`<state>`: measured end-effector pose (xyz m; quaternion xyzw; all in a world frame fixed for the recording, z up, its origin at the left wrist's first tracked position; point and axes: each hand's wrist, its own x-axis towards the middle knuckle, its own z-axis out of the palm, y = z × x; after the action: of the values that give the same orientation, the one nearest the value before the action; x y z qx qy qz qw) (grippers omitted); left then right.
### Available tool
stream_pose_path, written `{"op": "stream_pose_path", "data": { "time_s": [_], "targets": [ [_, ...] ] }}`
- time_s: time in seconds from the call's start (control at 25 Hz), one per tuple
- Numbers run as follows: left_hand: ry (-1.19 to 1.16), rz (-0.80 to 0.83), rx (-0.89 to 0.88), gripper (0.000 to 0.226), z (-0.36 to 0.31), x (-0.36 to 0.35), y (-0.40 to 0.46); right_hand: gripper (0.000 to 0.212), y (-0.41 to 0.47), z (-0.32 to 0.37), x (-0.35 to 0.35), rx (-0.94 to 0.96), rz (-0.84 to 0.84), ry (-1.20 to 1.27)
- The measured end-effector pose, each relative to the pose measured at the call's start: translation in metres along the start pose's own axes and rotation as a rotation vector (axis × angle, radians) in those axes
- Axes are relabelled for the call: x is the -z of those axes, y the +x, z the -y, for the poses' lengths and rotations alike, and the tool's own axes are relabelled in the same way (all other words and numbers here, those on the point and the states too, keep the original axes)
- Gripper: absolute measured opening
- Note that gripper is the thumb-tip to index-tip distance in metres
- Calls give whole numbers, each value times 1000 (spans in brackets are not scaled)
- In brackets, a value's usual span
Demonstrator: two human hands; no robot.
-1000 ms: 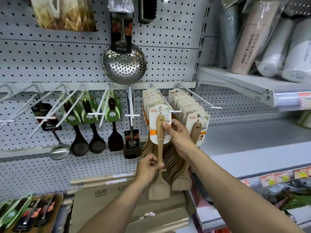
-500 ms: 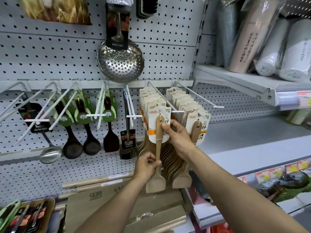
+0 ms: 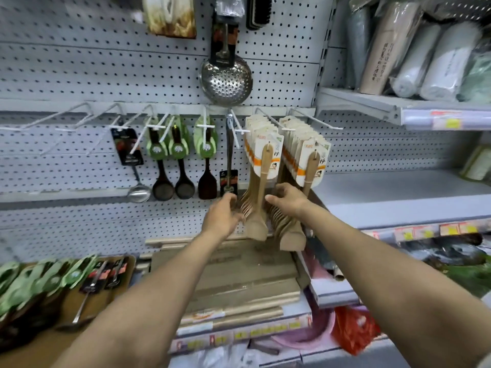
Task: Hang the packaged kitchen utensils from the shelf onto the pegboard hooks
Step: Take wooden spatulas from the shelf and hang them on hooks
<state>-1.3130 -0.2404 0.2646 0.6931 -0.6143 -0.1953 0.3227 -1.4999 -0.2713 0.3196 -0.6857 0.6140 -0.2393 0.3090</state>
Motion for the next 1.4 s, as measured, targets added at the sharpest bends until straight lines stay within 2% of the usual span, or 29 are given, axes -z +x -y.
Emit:
{"op": "stream_pose_path", "data": {
  "time_s": [0.16,0.28,0.48,0.68,0.88,1.04,1.4],
  "targets": [
    [252,-56,-63,59,0,87,-70,55,-64,44,6,219,-15,-489],
    [379,-154,-83,56,1,152,-133,60,-116,92,1,425,-46,-637],
    [478,-289,-88,54,19,239,-219,59,-189,160,-32,693,-117,-639],
    [527,-363,-38,55,77,305,-279,59,-233,220,-100,858,-110,-608],
    [580,-410,47,55,165,382,-316,58,-247,302,-203,953,-28,-567],
    [627,-440,106,55,262,471,-345,56,-260,398,-306,1012,42,-526],
    [668,-495,258,52,435,652,-386,56,-289,598,-506,1115,153,-407]
  ]
}}
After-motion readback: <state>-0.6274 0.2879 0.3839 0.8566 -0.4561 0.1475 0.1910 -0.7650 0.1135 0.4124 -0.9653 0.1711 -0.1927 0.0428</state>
